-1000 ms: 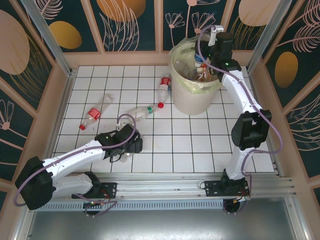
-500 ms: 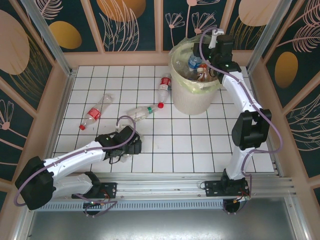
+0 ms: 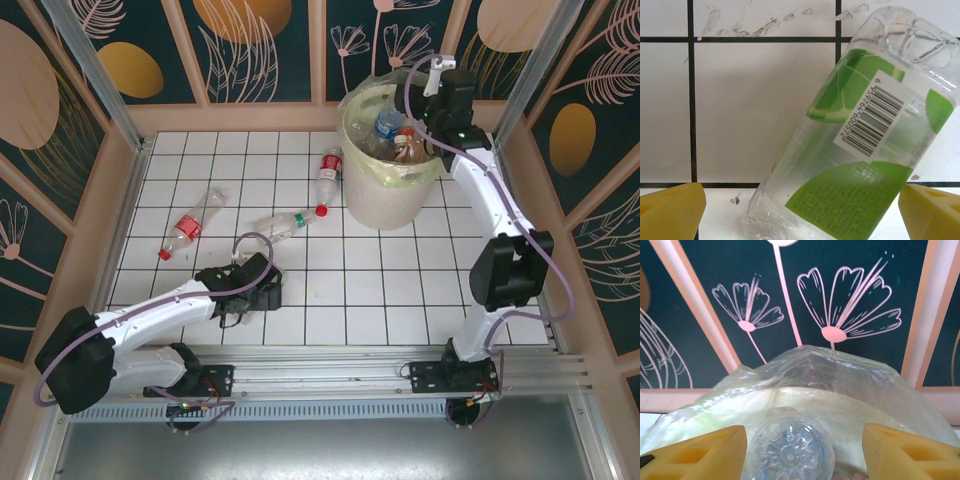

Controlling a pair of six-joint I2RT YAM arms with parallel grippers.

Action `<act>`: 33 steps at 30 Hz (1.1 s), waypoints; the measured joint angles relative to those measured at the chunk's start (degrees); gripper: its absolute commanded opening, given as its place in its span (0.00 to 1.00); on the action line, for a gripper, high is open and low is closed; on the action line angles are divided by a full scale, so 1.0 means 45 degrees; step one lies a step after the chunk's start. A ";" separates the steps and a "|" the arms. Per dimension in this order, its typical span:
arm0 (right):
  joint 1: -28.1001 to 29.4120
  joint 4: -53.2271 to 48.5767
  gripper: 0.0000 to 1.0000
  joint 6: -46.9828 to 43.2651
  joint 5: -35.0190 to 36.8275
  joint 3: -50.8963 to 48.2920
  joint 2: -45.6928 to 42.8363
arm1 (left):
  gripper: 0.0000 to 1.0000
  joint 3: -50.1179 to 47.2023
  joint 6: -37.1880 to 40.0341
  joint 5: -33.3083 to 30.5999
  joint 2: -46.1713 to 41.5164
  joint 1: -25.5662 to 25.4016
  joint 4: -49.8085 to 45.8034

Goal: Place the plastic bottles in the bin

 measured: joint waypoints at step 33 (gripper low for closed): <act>0.0850 0.1817 0.64 0.2647 -0.2880 -0.8820 -0.7567 | 0.91 0.0709 0.2463 0.2705 0.1763 0.0000 0.1180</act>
